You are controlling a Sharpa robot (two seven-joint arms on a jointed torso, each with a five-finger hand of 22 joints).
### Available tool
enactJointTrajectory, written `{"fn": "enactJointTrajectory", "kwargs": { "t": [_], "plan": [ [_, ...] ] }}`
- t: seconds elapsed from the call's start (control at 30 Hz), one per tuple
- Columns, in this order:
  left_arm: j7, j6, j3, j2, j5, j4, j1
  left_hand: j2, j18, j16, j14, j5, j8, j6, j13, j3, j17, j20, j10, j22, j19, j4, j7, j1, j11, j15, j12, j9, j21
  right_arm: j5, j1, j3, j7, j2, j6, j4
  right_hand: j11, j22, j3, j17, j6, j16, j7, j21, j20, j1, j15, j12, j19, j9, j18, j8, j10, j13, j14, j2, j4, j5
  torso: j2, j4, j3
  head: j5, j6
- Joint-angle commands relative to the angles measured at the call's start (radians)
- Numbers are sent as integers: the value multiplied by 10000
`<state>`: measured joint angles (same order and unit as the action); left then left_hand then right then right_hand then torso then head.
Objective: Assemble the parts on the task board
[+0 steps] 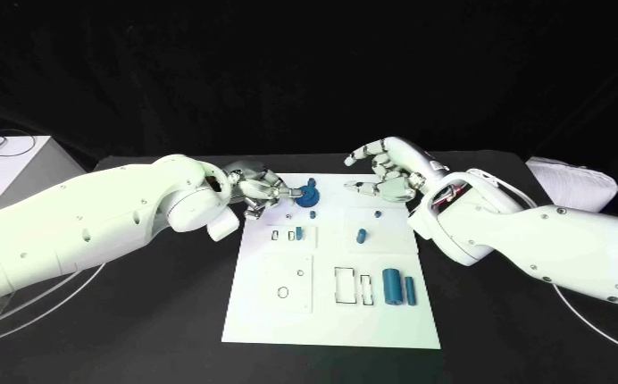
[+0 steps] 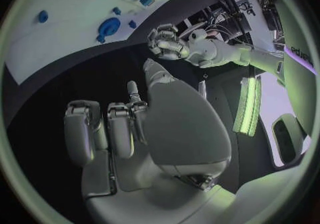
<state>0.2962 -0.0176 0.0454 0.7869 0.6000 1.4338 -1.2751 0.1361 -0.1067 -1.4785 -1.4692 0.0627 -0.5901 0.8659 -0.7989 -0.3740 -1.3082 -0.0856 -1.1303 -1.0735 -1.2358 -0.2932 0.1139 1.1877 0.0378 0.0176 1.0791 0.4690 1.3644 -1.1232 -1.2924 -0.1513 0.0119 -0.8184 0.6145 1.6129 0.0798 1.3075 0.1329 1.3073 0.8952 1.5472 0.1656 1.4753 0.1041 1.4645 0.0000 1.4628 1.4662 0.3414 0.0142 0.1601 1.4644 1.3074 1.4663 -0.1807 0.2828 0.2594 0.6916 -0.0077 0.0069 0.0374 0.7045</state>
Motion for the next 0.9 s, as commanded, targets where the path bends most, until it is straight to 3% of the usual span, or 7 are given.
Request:
{"fn": "enactJointTrajectory", "kwargs": {
  "t": [0.03, 0.13, 0.3, 0.9],
  "plan": [
    [1846, -1225, 80, -325, 2131, -171, -152, 33, 2, 54, -22, -12, -94, -121, 116, 160, -81, -7, 117, 67, 71, 8, 10, -250, 30, 19, -77, 142, -49, 854, -58, 5, 266, -95, 83, -174, 36, 1917, -28, 1942, 53, 3, 20, -46, 59, -100, 81, -31, 558, -8, 117, -37, -19, 1574, 877, -23, 59, 44, -52, -3, 49, 88, 65],
    [2246, -1528, 148, -610, 2727, -305, -242, 30, 6, 48, -40, -15, -177, -138, 108, 274, -122, -12, 109, 44, 52, 1, -6, -437, 24, 23, -52, 258, -44, 935, -89, 9, 187, -135, 154, -274, 36, 1908, -31, 1923, 56, -3, 19, -59, 59, -110, 81, -33, 552, -7, 120, -35, -21, 1572, 872, -29, 60, 45, -50, -7, 68, 133, 106],
    [2723, -1905, 213, -1036, 3440, -512, -344, 8, 30, 12, -95, -18, -416, -136, -16, 541, -241, 10, 22, -77, -40, 0, -67, -763, -25, 59, 84, 574, 11, 965, -119, 12, 37, -171, 213, -357, 36, 1892, -35, 1913, 57, -7, 18, -82, 60, -119, 80, -46, 541, -7, 126, -35, -33, 1559, 870, -34, 59, 47, -16, -14, 59, 138, 130],
    [3033, -2702, 314, -1858, 4118, -1138, -403, -106, 41, -13, -126, -1, -538, -188, -9, 680, -319, 28, 36, -131, -76, -1, -95, -940, -50, 81, 111, 786, 38, 953, -139, 13, -314, -175, 208, -415, 36, 1875, -36, 1888, 42, -15, 20, -107, 60, -134, 80, -69, 529, -10, 132, -42, -55, 1536, 864, -39, 57, 62, 9, -15, 30, 114, 382]
  ]
}}
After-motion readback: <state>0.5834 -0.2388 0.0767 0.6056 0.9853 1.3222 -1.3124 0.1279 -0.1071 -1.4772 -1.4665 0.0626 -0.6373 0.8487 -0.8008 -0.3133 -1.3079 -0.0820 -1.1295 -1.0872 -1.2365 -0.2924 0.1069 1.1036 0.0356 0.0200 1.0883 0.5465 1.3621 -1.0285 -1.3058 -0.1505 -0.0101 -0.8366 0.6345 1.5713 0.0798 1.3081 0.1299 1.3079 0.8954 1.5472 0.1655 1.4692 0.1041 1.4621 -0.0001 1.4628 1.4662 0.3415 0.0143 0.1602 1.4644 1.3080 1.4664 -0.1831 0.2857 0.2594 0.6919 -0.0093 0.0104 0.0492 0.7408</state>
